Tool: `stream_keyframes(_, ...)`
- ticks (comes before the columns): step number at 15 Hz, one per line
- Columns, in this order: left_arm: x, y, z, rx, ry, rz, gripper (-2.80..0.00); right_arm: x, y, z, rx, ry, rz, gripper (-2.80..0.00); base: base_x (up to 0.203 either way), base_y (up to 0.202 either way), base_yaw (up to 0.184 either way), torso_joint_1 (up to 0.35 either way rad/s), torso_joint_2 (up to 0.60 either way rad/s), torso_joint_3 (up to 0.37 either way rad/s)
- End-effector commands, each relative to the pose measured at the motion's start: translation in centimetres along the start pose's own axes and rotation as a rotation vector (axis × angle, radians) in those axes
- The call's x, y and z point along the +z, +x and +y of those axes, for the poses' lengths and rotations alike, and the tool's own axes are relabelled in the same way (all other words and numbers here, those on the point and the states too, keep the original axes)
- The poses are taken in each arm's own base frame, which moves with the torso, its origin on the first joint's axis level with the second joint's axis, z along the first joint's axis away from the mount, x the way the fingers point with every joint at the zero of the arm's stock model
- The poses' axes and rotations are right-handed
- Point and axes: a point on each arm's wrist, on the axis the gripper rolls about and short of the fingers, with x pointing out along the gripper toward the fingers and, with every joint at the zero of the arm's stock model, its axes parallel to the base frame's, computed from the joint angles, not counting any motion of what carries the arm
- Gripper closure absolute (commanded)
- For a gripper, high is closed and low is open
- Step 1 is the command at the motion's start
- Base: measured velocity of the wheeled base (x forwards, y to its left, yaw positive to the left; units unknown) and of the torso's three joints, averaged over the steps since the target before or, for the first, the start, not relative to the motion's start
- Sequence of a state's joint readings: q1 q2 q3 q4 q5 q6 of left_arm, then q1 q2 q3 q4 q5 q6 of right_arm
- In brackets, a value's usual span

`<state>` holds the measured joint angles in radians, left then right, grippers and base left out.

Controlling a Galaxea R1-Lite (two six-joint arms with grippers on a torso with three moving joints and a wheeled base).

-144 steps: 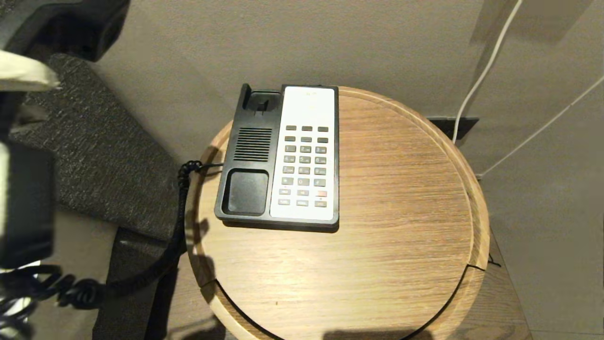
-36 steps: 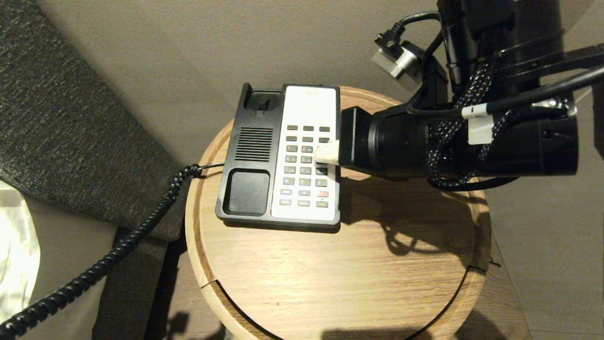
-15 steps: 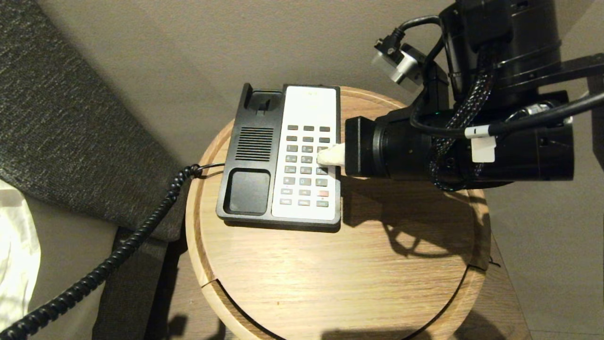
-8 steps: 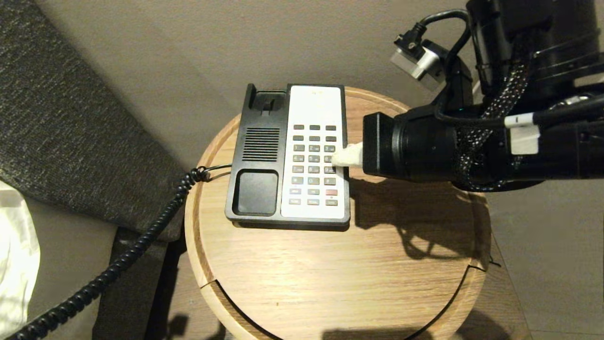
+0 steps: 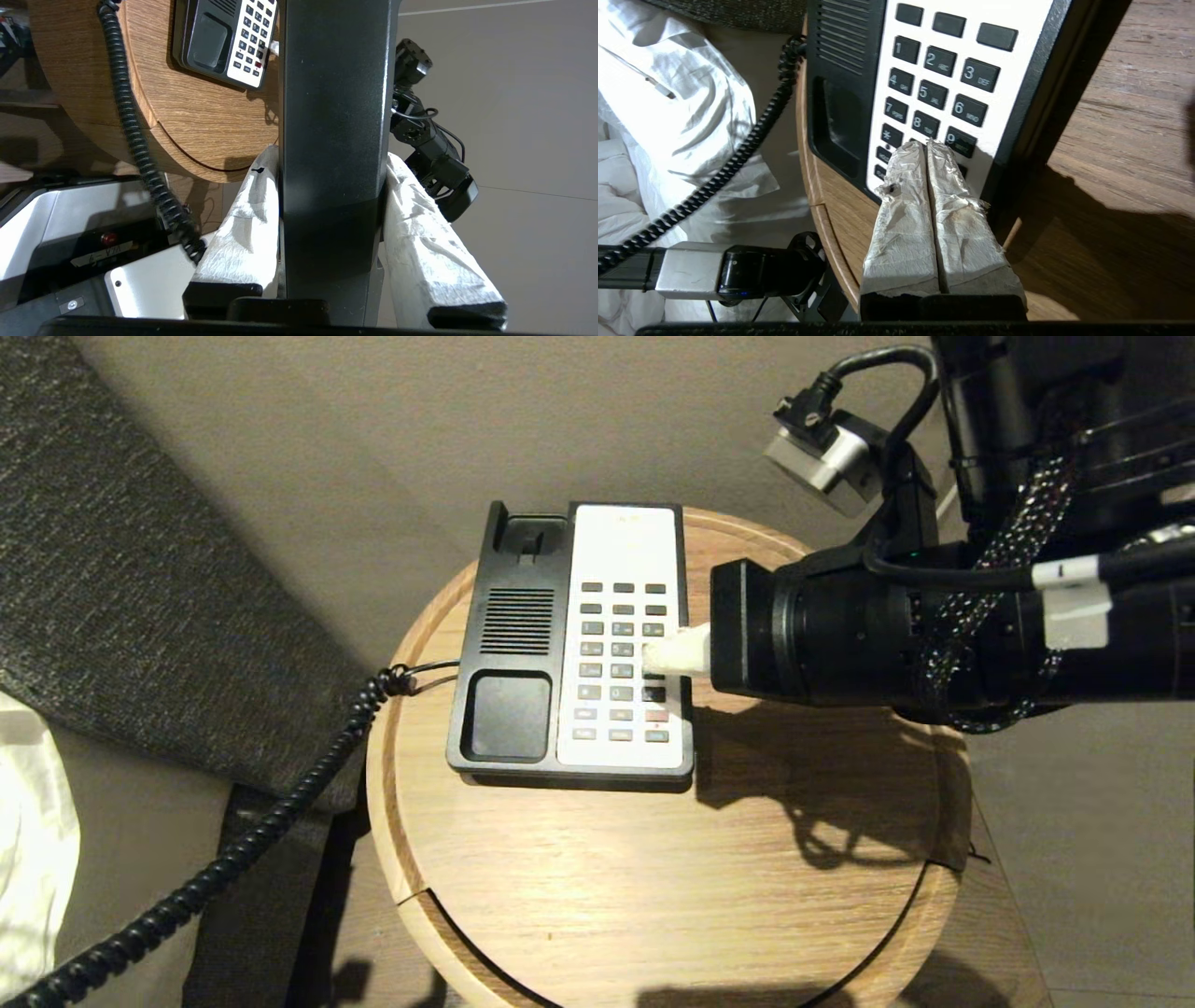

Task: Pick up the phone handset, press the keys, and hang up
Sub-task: Dial the number

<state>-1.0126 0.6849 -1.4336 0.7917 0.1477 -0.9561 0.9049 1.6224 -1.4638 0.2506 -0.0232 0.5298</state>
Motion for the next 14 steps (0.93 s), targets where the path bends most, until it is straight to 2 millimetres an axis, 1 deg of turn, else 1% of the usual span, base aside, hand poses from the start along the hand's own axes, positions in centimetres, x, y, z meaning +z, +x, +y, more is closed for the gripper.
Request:
stream_keyframes(1, -0.04, -0.01, 0.05, 0.005, -0.007, 0.001, 0.00, -0.41, 0.49, -0.17, -0.010, 0.001, 0.021, 0.00, 0.000, 0.000, 0.000, 0.000, 0.00, 0.000)
stream_keyframes(8, -0.17, -0.24, 0.17, 0.010, -0.008, -0.011, 0.00, -0.54, 0.40, -0.30, -0.021, 0.003, 0.033, 0.00, 0.000, 0.000, 0.000, 0.000, 0.00, 0.000)
stream_keyframes(14, -0.14, -0.22, 0.13, 0.010, -0.006, -0.014, 0.00, -0.75, 1.02, -0.41, -0.029, 0.000, 0.044, 0.00, 0.000, 0.000, 0.000, 0.000, 0.00, 0.000)
